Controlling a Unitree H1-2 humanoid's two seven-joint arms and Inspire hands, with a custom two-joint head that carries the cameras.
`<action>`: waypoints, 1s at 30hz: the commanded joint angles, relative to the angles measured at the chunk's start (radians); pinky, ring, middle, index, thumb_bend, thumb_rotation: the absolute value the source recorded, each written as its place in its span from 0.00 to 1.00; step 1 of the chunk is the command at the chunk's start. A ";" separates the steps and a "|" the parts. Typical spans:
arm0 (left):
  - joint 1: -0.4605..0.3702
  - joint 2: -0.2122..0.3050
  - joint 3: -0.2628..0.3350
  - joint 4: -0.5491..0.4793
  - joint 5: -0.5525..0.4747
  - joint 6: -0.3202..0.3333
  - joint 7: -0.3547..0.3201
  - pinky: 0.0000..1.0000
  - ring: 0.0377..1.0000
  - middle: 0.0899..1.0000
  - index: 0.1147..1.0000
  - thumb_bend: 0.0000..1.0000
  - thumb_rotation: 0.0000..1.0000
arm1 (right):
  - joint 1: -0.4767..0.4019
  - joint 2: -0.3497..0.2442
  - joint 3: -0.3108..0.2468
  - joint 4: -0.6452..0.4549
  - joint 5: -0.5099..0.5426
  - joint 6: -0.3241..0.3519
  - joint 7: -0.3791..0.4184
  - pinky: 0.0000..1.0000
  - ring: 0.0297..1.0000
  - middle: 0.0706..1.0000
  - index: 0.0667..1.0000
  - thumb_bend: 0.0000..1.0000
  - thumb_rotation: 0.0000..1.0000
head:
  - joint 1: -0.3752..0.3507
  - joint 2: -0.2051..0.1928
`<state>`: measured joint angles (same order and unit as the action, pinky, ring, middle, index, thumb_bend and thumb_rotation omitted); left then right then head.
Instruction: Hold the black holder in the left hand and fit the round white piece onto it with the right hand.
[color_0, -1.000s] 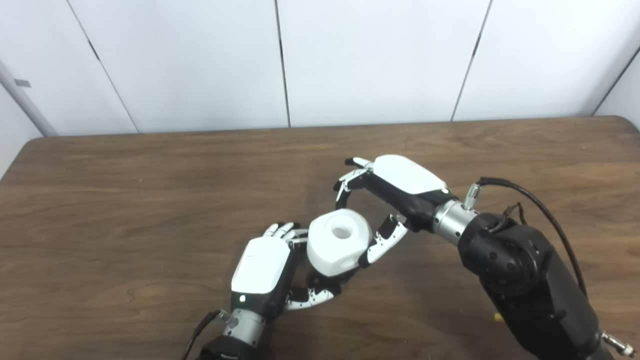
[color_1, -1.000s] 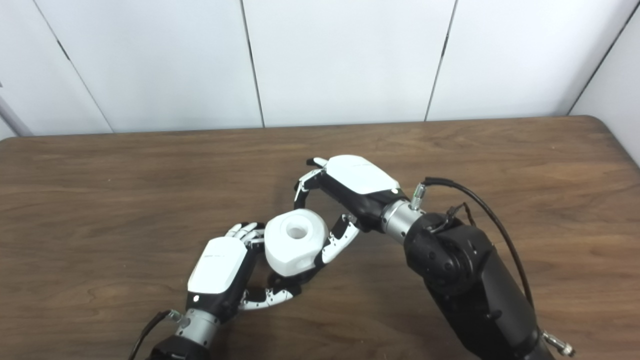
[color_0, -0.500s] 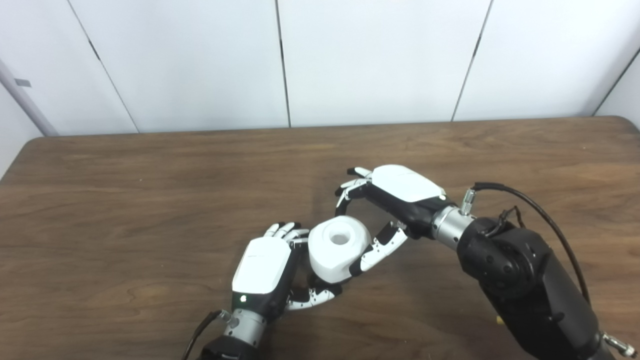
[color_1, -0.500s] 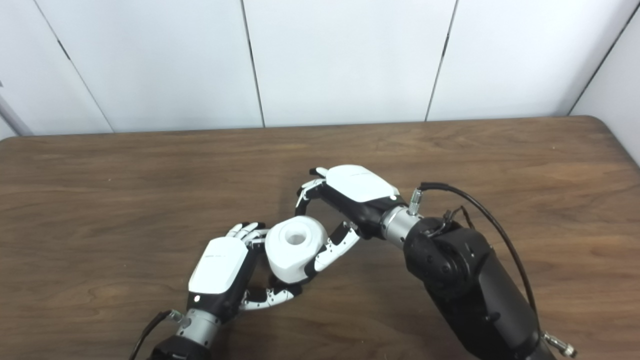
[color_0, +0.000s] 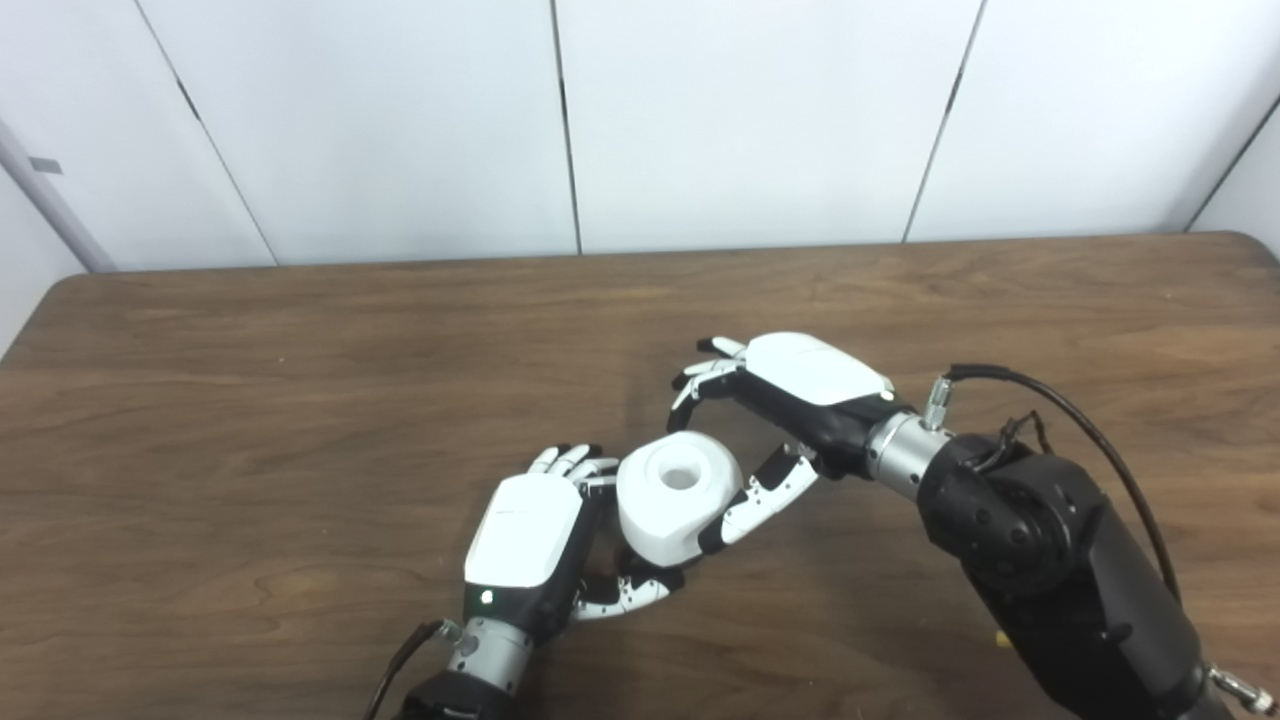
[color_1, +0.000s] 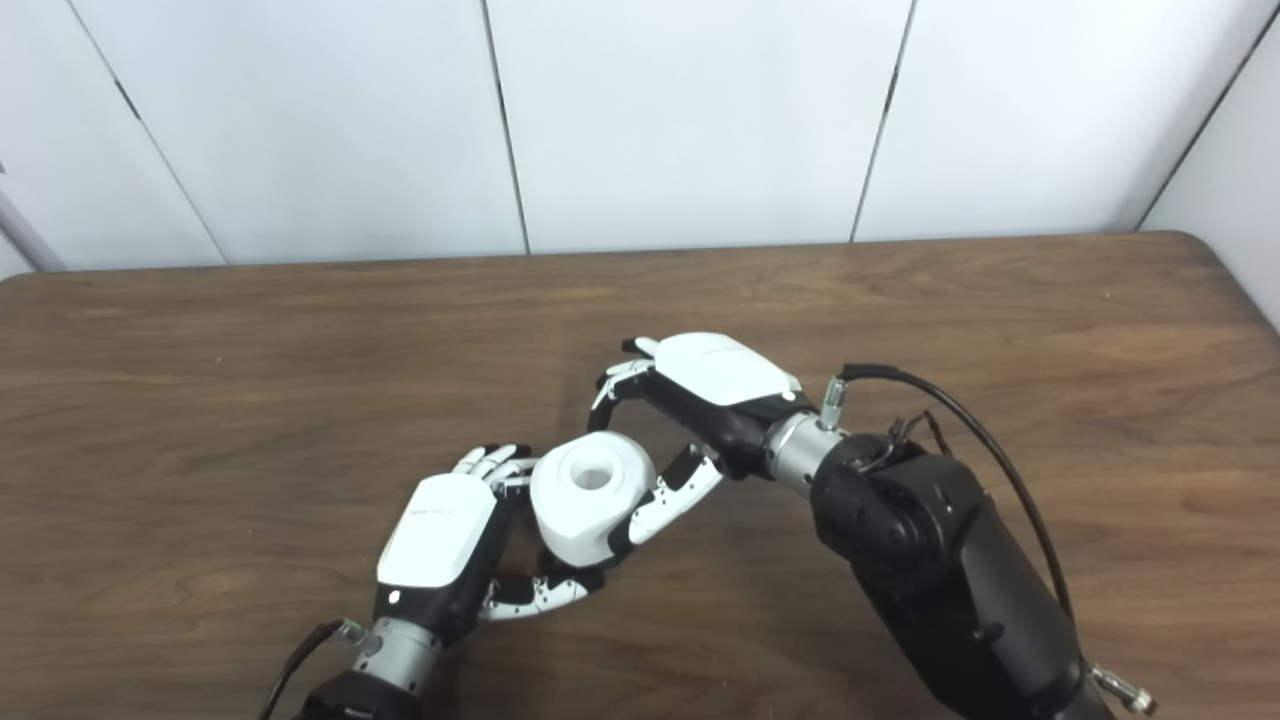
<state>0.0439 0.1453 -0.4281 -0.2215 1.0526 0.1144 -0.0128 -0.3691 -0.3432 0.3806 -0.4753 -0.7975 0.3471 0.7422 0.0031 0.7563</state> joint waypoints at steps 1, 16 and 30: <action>-0.005 0.003 -0.014 0.005 0.017 -0.002 -0.023 0.92 0.88 0.77 0.42 0.52 0.05 | -0.034 -0.012 -0.020 -0.027 0.002 0.001 0.000 0.96 1.00 0.88 0.71 1.00 0.42 | 0.001 0.001; -0.006 0.007 -0.007 0.011 0.005 -0.009 -0.010 0.91 0.87 0.76 0.42 0.52 0.05 | -0.025 -0.067 -0.078 -0.117 0.031 0.060 0.074 0.94 1.00 0.95 0.81 1.00 0.44 | -0.007 -0.003; -0.006 0.003 0.010 0.012 -0.003 0.000 -0.010 0.92 0.88 0.76 0.42 0.52 0.05 | 0.015 -0.092 -0.142 -0.146 0.068 0.095 0.084 0.97 1.00 0.95 0.81 1.00 0.43 | -0.011 -0.009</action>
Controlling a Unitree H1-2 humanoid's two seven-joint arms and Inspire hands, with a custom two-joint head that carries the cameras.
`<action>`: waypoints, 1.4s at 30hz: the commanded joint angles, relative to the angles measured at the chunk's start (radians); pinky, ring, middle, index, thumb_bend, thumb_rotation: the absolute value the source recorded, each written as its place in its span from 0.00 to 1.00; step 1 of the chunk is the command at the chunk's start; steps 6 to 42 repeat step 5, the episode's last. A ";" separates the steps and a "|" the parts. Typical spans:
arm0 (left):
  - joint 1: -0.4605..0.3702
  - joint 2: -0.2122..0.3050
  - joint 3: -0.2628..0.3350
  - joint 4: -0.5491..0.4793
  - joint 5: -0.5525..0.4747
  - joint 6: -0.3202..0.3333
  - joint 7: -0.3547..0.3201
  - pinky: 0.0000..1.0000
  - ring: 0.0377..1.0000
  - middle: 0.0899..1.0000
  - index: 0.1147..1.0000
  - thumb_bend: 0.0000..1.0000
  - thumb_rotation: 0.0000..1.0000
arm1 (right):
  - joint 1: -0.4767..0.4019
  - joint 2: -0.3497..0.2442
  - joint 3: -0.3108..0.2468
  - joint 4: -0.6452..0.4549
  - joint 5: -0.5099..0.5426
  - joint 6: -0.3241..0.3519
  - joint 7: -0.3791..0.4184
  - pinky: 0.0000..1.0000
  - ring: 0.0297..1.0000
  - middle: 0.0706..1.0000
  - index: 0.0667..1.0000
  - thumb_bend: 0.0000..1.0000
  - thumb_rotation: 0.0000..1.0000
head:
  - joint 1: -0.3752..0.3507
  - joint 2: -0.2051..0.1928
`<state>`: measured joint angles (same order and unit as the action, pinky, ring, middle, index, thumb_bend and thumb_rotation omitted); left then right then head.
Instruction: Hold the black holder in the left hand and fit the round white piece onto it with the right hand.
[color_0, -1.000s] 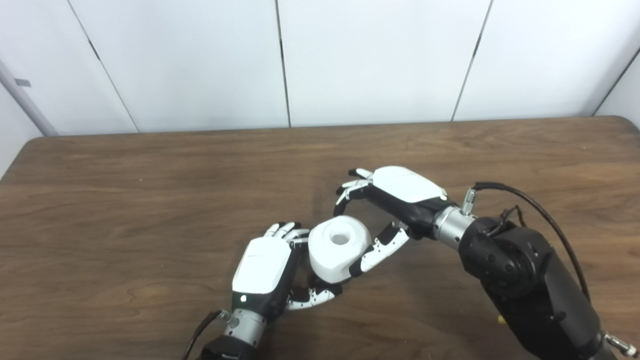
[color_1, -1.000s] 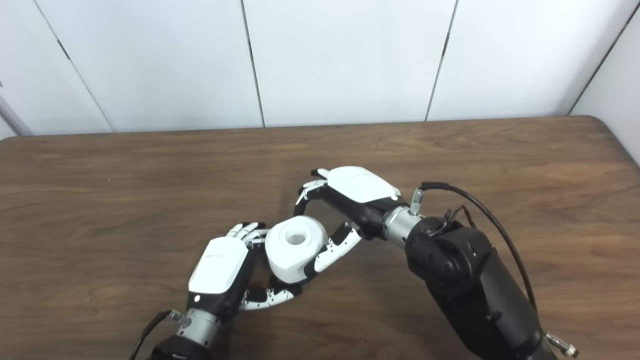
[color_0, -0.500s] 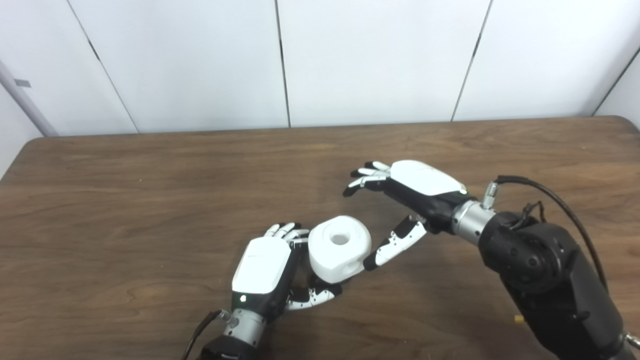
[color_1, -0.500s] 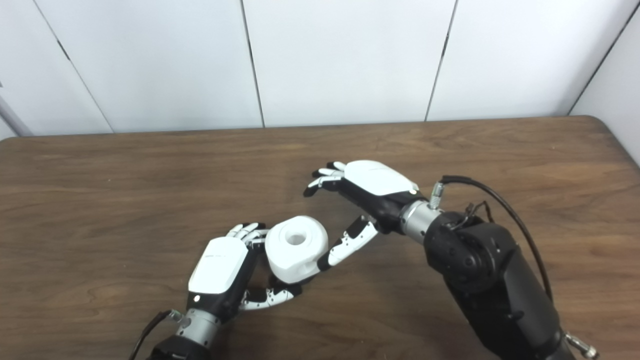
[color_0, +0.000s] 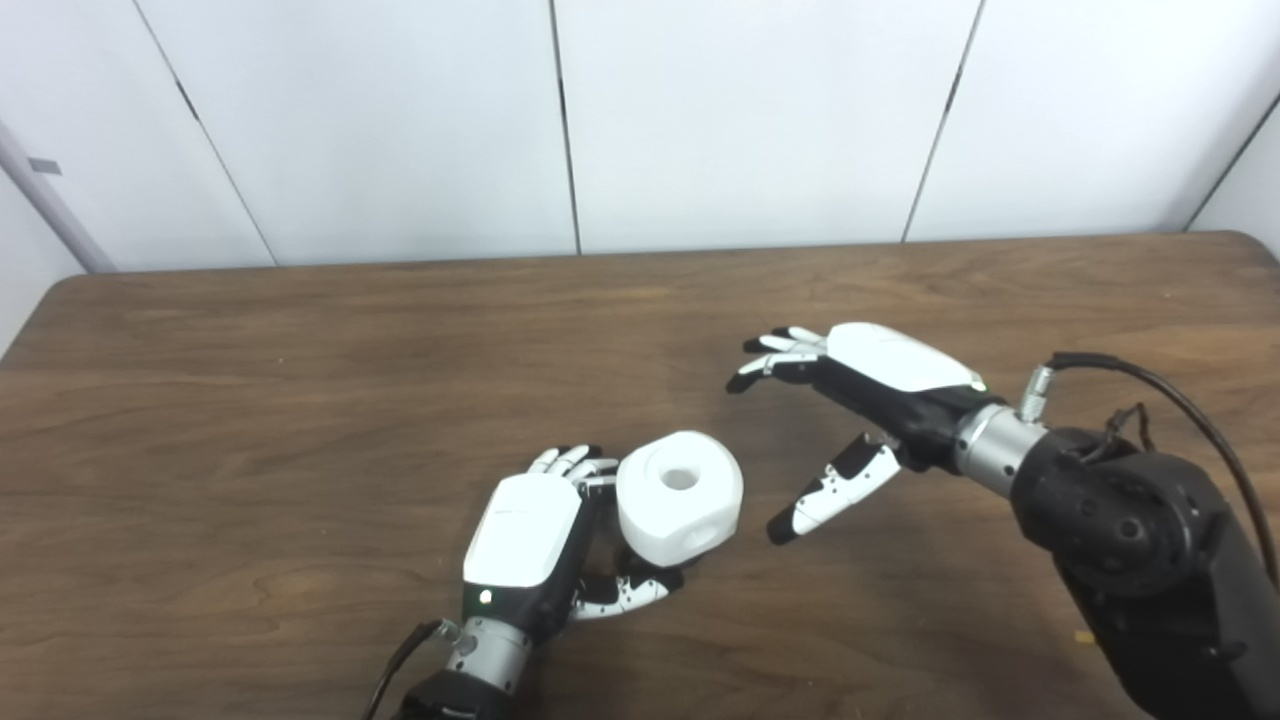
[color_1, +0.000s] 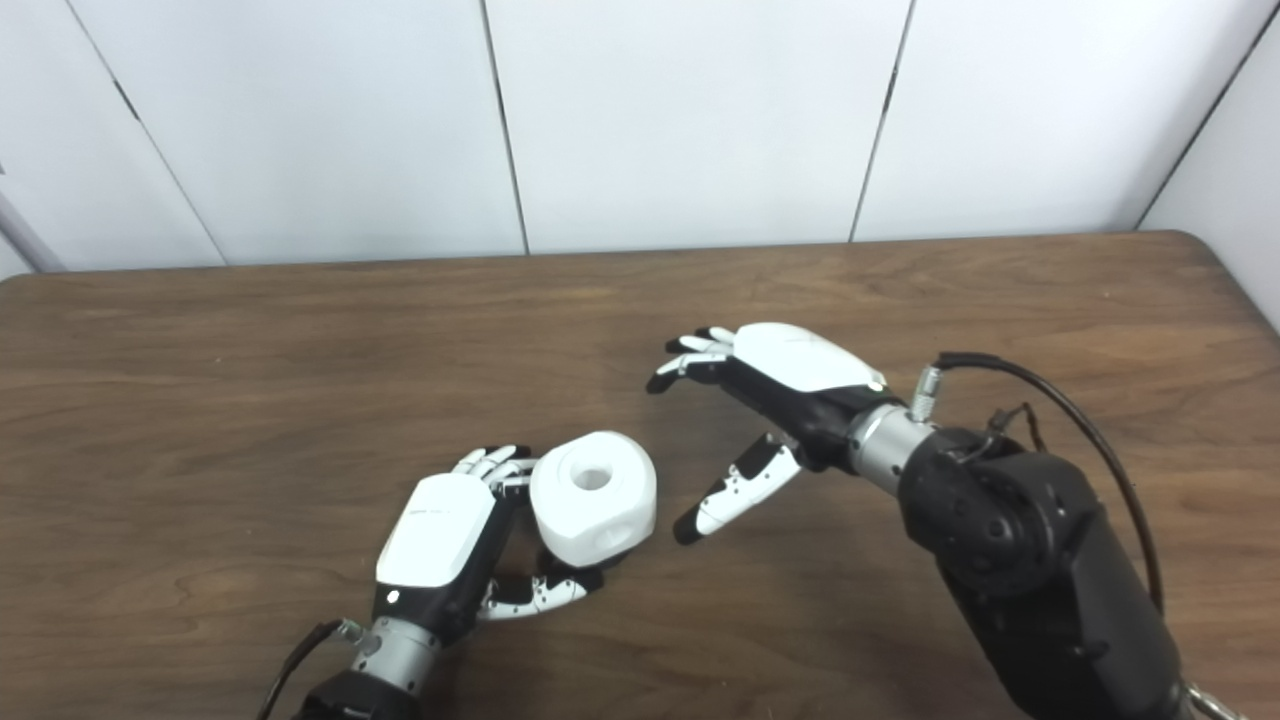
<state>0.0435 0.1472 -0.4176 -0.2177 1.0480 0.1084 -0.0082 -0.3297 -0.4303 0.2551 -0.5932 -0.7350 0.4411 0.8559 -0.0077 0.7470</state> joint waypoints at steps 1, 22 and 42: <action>-0.006 0.000 0.001 0.008 0.001 0.010 -0.019 0.92 0.88 0.76 0.42 0.52 0.05 | -0.023 -0.004 -0.018 -0.026 0.007 -0.002 -0.032 0.97 1.00 0.95 0.81 1.00 0.43 | -0.001 0.000; -0.010 -0.002 0.008 -0.004 0.003 0.024 -0.043 0.92 0.89 0.78 0.43 0.52 0.06 | -0.019 -0.002 -0.023 -0.024 0.012 -0.005 -0.041 0.96 1.00 0.95 0.80 1.00 0.42 | 0.000 -0.002; -0.010 -0.002 0.008 -0.004 0.003 0.024 -0.043 0.92 0.89 0.78 0.43 0.52 0.06 | -0.019 -0.002 -0.023 -0.024 0.012 -0.005 -0.041 0.96 1.00 0.95 0.80 1.00 0.42 | 0.000 -0.002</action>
